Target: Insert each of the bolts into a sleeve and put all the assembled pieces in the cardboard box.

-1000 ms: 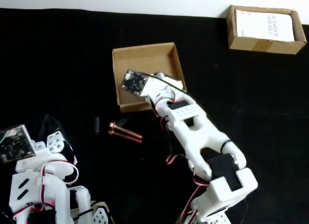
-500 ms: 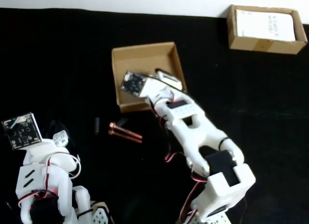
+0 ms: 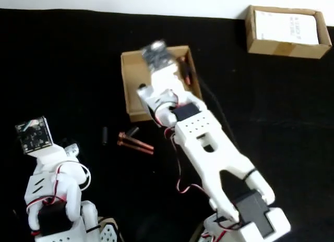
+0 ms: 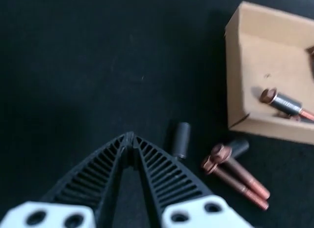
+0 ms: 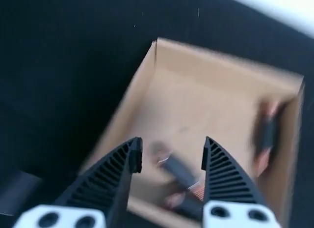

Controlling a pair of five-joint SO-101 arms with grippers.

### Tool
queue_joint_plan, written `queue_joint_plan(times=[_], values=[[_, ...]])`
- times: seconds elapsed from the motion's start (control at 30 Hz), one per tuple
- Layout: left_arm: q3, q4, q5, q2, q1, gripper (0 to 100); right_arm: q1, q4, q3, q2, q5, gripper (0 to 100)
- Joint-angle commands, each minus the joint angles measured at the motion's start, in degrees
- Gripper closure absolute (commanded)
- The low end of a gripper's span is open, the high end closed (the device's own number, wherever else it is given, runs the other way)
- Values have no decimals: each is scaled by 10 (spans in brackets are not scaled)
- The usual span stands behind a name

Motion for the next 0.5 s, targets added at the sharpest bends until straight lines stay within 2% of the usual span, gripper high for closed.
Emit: queue_joint_plan(times=[0.0,0.1,0.2,0.37,0.47], values=[[13,-2,4,-3,-7,992,-17,168,-81,-29,-258,822],[28,-2,4,-3,-7,992,-43,274,-127,-5,-304,822],[42,-2,4,-3,-7,992,-89,372,-151,32,-298,820],[61,-16,4,-3,-26,992,-129,463,-173,117,-163,820],[92,-67,4,-2,-86,992,-116,473,-216,161,-148,821]])
